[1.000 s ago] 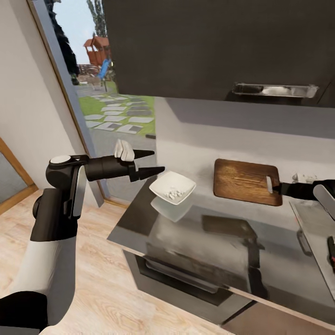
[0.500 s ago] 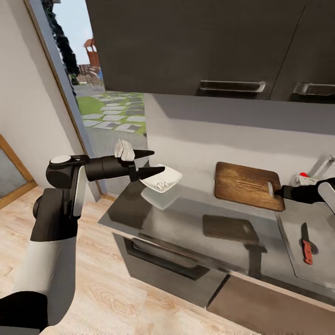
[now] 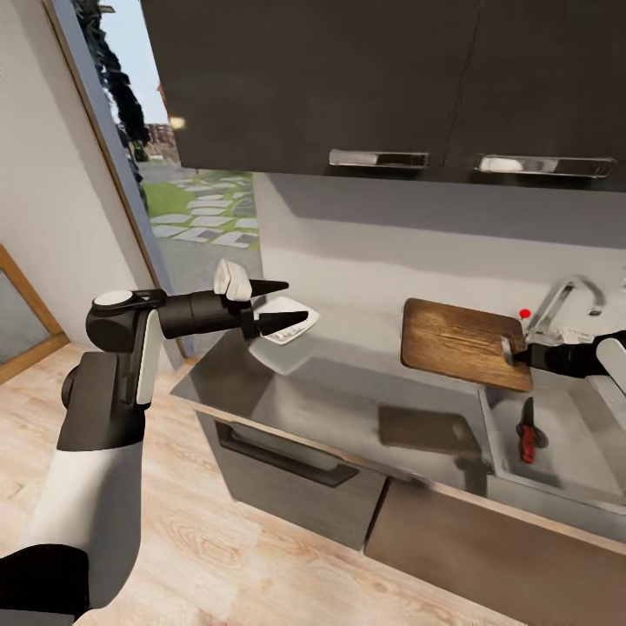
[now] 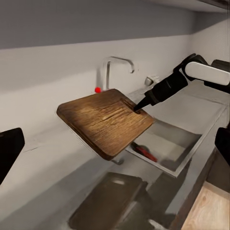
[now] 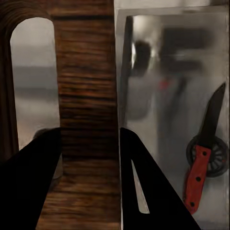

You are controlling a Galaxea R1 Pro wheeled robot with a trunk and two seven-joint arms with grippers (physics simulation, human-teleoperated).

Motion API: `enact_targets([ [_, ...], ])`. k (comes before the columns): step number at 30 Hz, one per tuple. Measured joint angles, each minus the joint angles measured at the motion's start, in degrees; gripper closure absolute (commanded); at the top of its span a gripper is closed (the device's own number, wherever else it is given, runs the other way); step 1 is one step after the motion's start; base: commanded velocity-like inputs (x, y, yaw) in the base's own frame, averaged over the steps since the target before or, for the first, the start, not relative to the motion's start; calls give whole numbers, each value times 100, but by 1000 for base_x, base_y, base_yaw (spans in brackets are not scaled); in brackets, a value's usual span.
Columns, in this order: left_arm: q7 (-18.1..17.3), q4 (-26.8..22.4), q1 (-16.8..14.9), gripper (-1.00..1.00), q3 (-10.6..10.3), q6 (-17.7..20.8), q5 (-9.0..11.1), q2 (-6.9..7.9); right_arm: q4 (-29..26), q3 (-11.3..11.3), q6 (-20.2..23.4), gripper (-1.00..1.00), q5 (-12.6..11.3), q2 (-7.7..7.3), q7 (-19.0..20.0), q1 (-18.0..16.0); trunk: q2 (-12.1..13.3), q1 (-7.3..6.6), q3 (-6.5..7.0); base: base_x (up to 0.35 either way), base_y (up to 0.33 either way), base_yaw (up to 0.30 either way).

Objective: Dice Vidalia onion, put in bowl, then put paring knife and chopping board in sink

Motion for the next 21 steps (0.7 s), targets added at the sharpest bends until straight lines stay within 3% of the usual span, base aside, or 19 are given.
enact_targets([
  [7, 0, 3, -1, -100, -1, 0, 0, -1, -6, 0, 2, 100, -54, 8, 5, 2, -1, -2, 18, -93, -80, 0],
  [21, 0, 3, -1, -100, -1, 0, 0, -2, -52, -18, 25, 100, -139, 244, 19, 1, -1, -2, 21, -1, -1, 7],
])
